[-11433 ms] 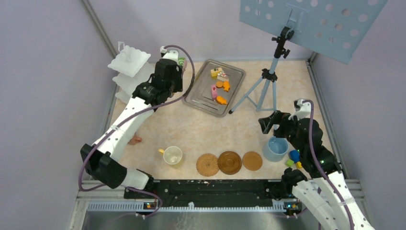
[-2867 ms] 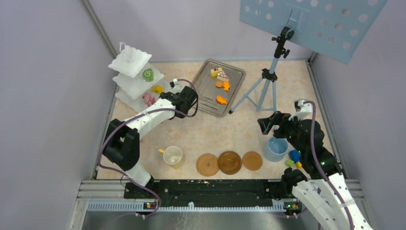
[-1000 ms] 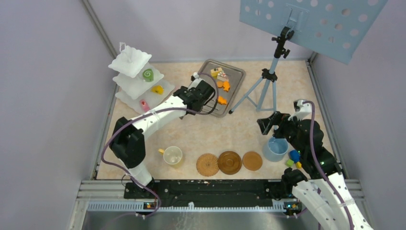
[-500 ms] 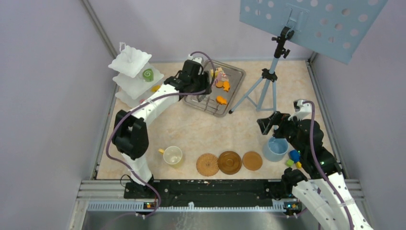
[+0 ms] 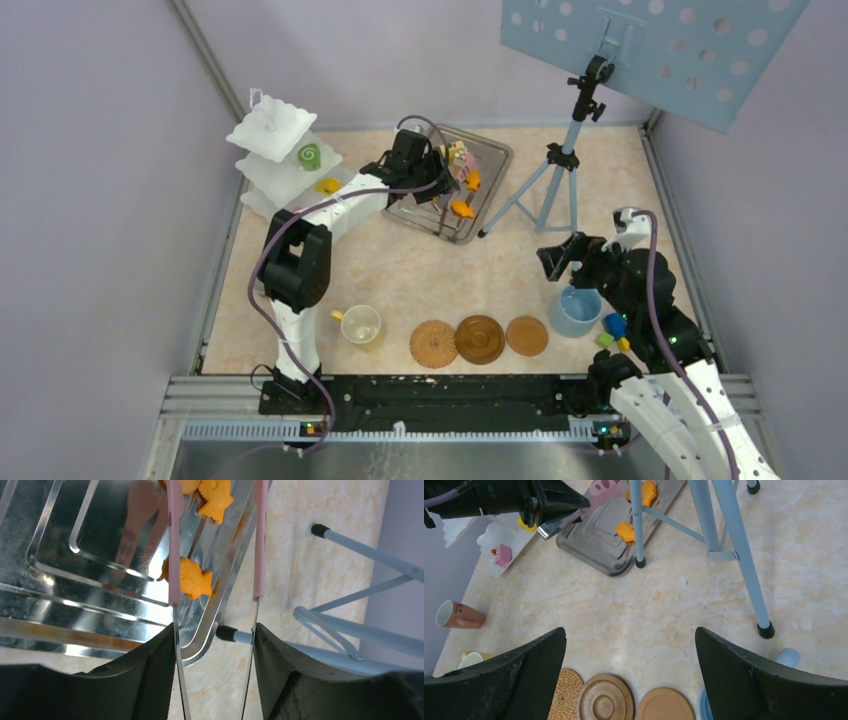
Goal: Serve the afternoon tea
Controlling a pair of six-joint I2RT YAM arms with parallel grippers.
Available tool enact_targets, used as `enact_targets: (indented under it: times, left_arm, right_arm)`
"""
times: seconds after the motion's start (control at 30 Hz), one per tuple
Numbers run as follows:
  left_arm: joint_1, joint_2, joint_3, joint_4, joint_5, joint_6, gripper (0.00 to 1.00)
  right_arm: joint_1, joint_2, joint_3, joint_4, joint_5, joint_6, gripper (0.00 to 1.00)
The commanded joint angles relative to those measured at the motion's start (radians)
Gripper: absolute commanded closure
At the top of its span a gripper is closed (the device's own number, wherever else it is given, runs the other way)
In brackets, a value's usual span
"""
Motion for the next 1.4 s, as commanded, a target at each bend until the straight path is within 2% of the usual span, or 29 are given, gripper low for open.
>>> enact_targets:
  times: [0.0,0.27,0.43,0.93,1.27,1.37]
  left_arm:
    - [-0.025,0.048,0.093,0.073,-0.065,-0.054,0.41]
    - [-0.102,0.142,0.239,-0.034,-0.332,-0.034,0.38]
    - [-0.132,0.19,0.313,-0.08,-0.437,-0.056,0.38]
    - [-0.164,0.38,0.544,-0.2,-0.541,-0.124,0.4]
    - [-0.183,0.407,0.562,-0.201,-0.583,-0.12,0.44]
    - [-0.186,0.403,0.562,-0.194,-0.575,-0.107,0.51]
  right_arm:
    - [0.01,0.014,-0.001,0.028,0.014,0.0,0.02]
    - [0.01,0.012,0.003,0.023,0.013,0.0,0.02]
    - [0.01,0.009,0.002,0.022,0.014,0.003,0.02]
    - [0.011,0.0,-0.001,0.024,0.012,0.005,0.02]
    - [0.011,-0.001,-0.002,0.027,0.009,0.005,0.02]
    - [0.01,-0.002,-0.001,0.027,0.008,0.004,0.02]
